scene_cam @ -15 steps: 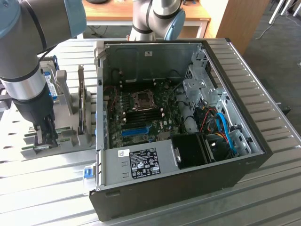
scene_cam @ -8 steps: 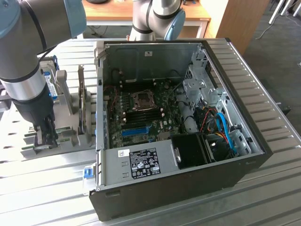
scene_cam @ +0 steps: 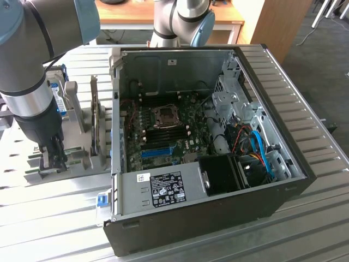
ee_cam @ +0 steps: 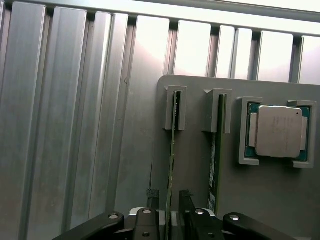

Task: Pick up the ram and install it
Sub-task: 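Pick up the ram and move it above insertion slot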

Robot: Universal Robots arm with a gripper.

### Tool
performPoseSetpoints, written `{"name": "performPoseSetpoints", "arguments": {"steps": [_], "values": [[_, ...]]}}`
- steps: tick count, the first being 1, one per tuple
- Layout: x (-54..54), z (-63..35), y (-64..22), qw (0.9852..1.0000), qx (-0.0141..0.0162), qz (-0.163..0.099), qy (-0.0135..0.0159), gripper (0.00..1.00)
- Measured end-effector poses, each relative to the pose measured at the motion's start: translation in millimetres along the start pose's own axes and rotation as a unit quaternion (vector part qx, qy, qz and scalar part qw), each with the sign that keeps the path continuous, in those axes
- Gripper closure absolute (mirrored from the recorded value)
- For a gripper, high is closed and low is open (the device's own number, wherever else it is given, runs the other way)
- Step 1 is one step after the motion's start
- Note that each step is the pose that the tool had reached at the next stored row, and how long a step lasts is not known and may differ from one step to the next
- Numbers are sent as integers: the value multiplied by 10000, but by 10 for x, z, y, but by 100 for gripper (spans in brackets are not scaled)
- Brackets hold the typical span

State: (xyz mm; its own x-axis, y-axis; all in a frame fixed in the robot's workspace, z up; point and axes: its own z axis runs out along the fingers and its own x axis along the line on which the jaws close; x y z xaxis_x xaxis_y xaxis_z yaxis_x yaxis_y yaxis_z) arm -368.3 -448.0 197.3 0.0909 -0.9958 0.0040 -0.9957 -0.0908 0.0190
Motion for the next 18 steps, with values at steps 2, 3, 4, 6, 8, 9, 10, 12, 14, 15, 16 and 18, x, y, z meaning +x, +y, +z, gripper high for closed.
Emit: {"name": "performPoseSetpoints", "arguments": {"steps": [2,3,4,6,8,9,10,12,14,15,16,18], "values": [[0,0,0,10000,0,0,0,72],[0,0,0,10000,0,0,0,72],[0,0,0,10000,0,0,0,78],[0,0,0,10000,0,0,0,78],[1,0,0,10000,0,0,0,78],[2,0,0,10000,0,0,0,78],[3,0,0,10000,0,0,0,78],[7,0,0,10000,0,0,0,78],[9,0,0,10000,0,1,0,78],[10,0,0,10000,0,1,0,78],[10,0,0,10000,0,1,0,78],[10,0,0,10000,0,0,0,78]]}}
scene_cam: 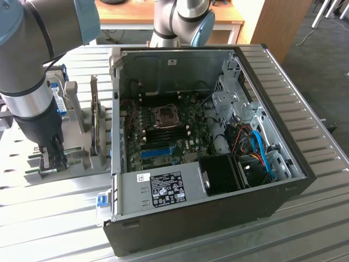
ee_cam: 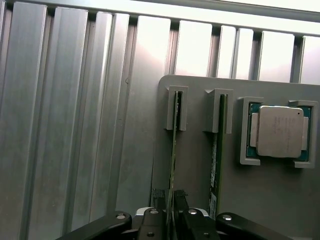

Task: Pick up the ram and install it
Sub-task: 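Pick up the ram and move it above insertion slot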

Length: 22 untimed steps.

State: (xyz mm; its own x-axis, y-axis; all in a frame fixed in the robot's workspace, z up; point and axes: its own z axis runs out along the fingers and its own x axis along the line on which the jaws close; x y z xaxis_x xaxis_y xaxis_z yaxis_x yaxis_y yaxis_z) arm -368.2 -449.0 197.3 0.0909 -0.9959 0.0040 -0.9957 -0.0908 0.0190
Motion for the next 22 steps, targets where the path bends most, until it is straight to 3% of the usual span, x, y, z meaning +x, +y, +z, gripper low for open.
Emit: {"name": "performPoseSetpoints", "arguments": {"steps": [2,4,6,22], "values": [[0,0,0,10000,0,0,0,78],[0,0,0,10000,0,0,1,86],[0,0,0,10000,0,0,0,88],[0,-15,1,10000,1,0,0,88]]}}
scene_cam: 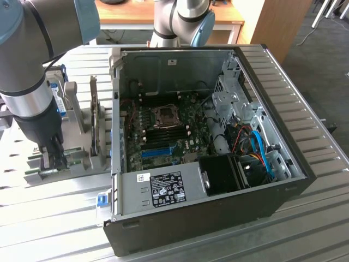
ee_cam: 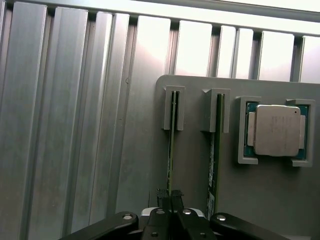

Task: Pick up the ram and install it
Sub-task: 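Pick up the ram and move it above insertion slot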

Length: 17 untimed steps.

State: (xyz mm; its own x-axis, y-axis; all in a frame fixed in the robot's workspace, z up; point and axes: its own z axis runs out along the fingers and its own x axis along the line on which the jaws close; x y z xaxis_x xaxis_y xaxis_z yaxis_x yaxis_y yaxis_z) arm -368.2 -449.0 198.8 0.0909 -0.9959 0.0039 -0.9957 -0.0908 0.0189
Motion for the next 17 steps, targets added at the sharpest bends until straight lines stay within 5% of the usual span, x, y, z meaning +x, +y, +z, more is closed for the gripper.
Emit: {"name": "performPoseSetpoints", "arguments": {"steps": [17], "values": [[1,-186,-1,9999,-1,109,-2,88]]}}
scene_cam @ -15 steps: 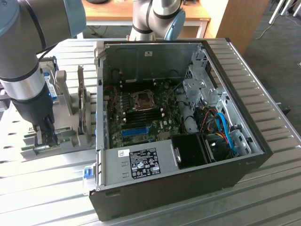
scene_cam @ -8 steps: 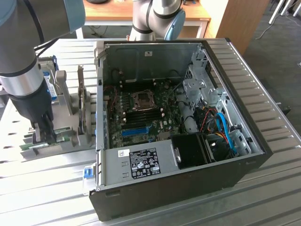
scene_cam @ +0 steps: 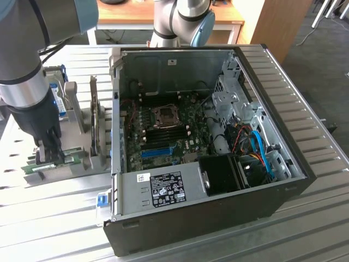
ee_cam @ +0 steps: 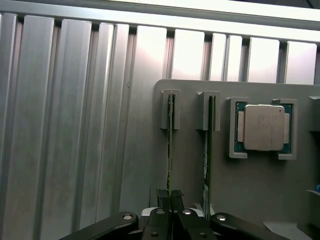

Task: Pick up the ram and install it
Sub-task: 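Pick up the ram and move it above insertion slot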

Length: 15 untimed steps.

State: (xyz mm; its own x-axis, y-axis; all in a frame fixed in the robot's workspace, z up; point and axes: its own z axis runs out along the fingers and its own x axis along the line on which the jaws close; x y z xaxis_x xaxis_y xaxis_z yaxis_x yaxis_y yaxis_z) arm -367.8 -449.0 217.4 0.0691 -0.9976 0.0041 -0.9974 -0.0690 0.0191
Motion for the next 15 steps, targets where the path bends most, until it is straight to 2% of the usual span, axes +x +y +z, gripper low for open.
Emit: {"name": "performPoseSetpoints", "arguments": {"steps": [7,15], "values": [[0,-63,-2,10000,0,98,-2,88],[1,-192,-1,9998,0,189,-4,88]]}}
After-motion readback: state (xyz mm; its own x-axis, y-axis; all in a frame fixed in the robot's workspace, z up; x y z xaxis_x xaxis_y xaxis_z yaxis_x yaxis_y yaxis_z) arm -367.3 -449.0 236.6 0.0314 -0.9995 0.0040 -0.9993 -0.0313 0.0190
